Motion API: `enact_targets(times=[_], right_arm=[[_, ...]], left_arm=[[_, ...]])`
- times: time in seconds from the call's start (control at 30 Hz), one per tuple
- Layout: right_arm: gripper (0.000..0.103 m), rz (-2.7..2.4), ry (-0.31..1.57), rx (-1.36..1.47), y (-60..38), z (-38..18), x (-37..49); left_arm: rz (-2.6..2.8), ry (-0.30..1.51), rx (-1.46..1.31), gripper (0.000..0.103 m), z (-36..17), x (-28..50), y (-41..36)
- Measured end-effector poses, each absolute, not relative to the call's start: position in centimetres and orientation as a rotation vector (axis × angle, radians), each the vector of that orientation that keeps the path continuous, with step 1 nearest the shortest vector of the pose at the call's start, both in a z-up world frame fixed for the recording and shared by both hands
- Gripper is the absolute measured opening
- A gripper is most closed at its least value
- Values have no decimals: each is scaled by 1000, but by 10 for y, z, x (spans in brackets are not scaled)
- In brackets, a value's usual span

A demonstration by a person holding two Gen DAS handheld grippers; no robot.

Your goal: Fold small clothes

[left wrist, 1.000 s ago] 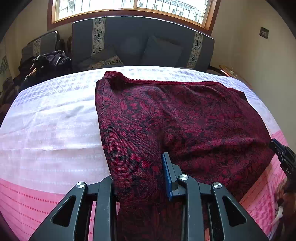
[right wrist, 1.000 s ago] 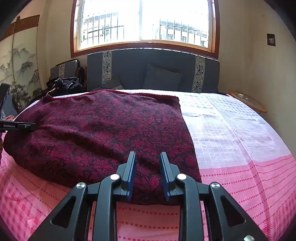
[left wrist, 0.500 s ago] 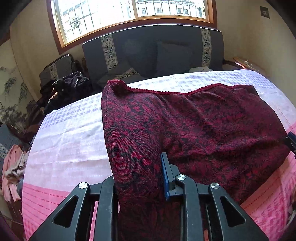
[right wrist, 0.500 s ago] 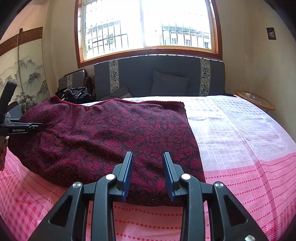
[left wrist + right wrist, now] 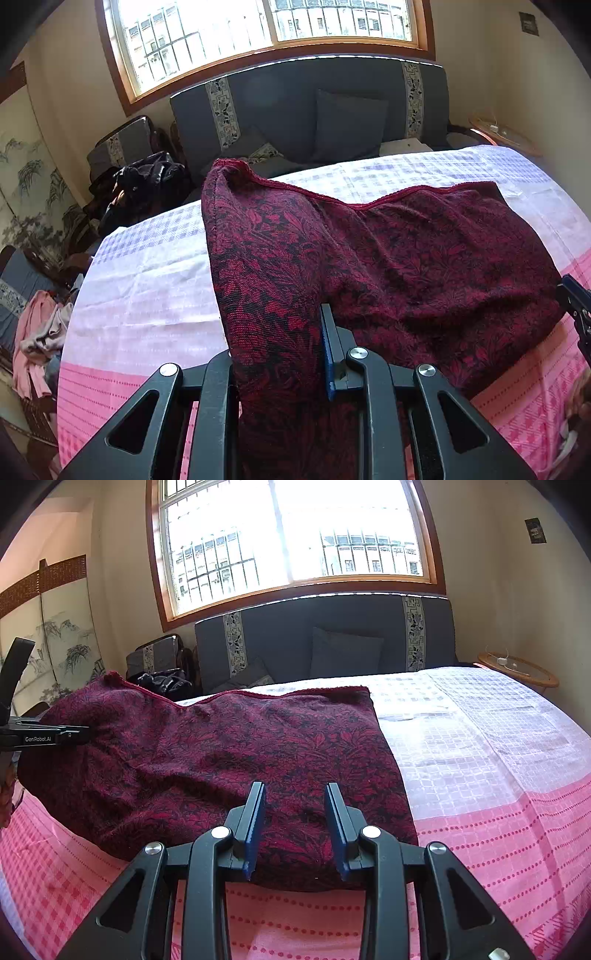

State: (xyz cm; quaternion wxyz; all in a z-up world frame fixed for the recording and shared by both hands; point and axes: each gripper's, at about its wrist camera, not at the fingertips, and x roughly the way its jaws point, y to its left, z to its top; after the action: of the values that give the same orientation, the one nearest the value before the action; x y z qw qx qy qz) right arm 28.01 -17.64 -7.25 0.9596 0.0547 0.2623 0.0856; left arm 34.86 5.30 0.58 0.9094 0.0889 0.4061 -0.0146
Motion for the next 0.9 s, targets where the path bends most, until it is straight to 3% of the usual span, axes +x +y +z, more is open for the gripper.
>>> enact_targets(times=[0.33,0.4,0.47,0.6,0.73,0.9], right_arm=[[32,225,523,179,-185,-72,279],[27,315,549,297,-188,-76,284],[11,392,591,300,-172,-75,293],[11,569,623,265,-129,-62,313],[11,657,717,198,-80,-55,347],[11,624,963,220,-35,-82,401]], left_arm=[[-70,853,149,21,27,345,43],[-77,864,119,21,28,346,45],[-83,878,89,21,28,347,49],[-93,894,48,21,29,347,57],[-108,905,-3,21,32,346,63],[-144,898,-68,21,42,345,62]])
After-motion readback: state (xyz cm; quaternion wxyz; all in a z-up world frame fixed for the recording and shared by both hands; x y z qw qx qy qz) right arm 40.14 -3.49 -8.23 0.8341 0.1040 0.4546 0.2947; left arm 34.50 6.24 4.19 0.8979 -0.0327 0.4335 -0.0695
